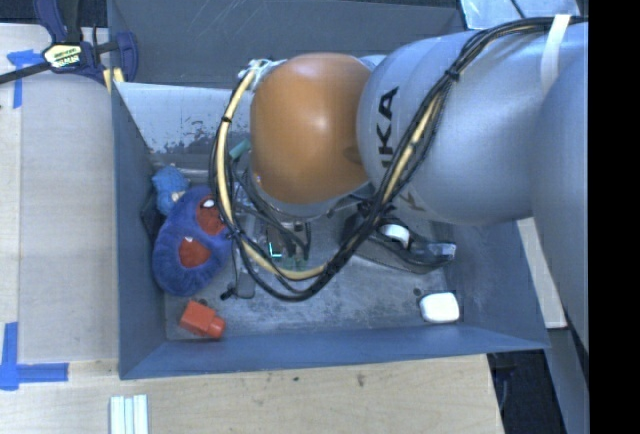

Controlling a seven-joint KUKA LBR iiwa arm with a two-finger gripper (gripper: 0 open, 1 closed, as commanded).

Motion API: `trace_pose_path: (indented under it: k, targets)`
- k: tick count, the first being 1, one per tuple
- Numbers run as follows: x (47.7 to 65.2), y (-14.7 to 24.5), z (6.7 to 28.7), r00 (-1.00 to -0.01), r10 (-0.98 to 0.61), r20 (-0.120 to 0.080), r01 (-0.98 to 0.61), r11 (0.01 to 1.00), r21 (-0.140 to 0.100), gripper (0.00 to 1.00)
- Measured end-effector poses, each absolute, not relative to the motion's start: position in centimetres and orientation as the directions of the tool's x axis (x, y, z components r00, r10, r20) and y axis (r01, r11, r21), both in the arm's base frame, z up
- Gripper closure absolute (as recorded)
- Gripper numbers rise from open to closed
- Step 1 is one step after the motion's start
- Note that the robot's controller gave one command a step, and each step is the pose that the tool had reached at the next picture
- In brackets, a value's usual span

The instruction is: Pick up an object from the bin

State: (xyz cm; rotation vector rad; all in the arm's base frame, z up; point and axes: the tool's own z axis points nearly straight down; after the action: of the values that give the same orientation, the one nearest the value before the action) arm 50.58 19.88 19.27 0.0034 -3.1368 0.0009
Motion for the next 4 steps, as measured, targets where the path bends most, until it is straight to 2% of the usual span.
trace_pose_path:
  k: [1, 2, 3, 4]
  targets:
    - [53.7, 17.4, 8.8, -0.914, -0.406, -0.003, -0.406, 0.914, 0.0, 0.0]
    - [53.4, 23.6, 7.2, -0.74, -0.672, 0.002, -0.672, 0.74, -0.014, 0.0]
    - [57.6, 22.0, 7.1, -0.478, -0.878, 0.002, -0.878, 0.478, -0.004, 0.0]
    - [57.6, 22.1, 7.2, -0.478, -0.879, 0.001, -0.879, 0.478, -0.003, 1.0]
